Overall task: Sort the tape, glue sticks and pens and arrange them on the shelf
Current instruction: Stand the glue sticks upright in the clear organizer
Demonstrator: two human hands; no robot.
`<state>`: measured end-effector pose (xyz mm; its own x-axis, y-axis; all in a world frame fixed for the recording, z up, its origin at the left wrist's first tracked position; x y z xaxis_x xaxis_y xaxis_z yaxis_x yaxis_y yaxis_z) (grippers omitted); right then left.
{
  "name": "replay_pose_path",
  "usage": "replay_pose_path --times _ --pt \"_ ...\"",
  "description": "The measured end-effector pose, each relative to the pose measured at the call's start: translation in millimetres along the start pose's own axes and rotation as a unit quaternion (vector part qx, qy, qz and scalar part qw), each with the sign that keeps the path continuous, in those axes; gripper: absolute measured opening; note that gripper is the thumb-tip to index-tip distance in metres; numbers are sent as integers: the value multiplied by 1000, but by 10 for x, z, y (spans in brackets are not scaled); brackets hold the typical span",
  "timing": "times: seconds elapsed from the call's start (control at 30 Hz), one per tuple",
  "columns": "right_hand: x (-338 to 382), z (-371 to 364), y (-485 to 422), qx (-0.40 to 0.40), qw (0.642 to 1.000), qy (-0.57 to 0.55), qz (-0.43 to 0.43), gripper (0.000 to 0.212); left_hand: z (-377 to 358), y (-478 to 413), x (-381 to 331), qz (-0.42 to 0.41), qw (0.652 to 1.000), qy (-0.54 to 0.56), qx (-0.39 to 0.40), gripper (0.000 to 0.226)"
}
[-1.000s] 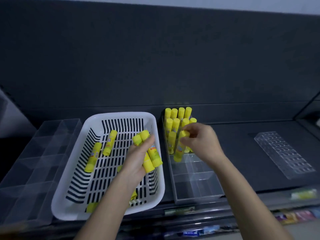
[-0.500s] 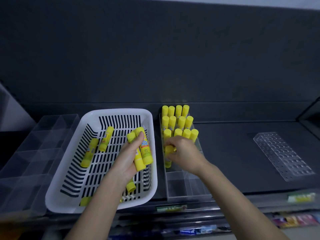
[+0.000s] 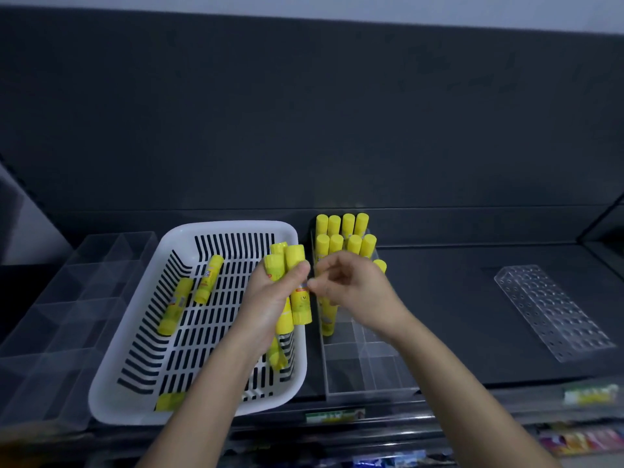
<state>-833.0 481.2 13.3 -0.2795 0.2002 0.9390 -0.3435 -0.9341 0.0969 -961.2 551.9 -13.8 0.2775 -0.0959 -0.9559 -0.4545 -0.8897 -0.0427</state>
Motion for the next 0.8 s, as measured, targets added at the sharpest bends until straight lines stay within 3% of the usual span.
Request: replay_pose_path --times 0.1,0.27,0.37,0.47,0.63,0.8 --pt "96 163 -38 -25 997 -77 -11 13 -43 -6 22 -36 993 -99 45 22" --pt "129 260 -77 14 998 -23 -61 21 -169 -12 35 -42 980 -171 97 48" --pt "94 335 -49 -21 998 -30 -60 18 -188 -1 31 -54 981 -156 102 28" --pt "57 503 -13 -71 996 -28 -45 15 -129 5 26 -23 995 -95 36 9" --pt "-119 602 11 -101 982 157 -35 8 -78 29 17 28 999 -29 -15 12" --pt "-317 408 13 -68 961 267 4 15 -85 62 4 19 999 -27 -14 9"
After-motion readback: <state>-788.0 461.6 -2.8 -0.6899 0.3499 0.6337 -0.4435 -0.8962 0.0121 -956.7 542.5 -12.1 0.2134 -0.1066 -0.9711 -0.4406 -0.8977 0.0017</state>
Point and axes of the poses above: each hand's wrist, its own y-axis away from the middle knuckle, its own z-axis out of the back of the hand, x = y × z, the point moved 1 cm from there along -y, towards the middle knuckle, and after that the axes turned 8 degrees about -z, right-handed, at the moved point
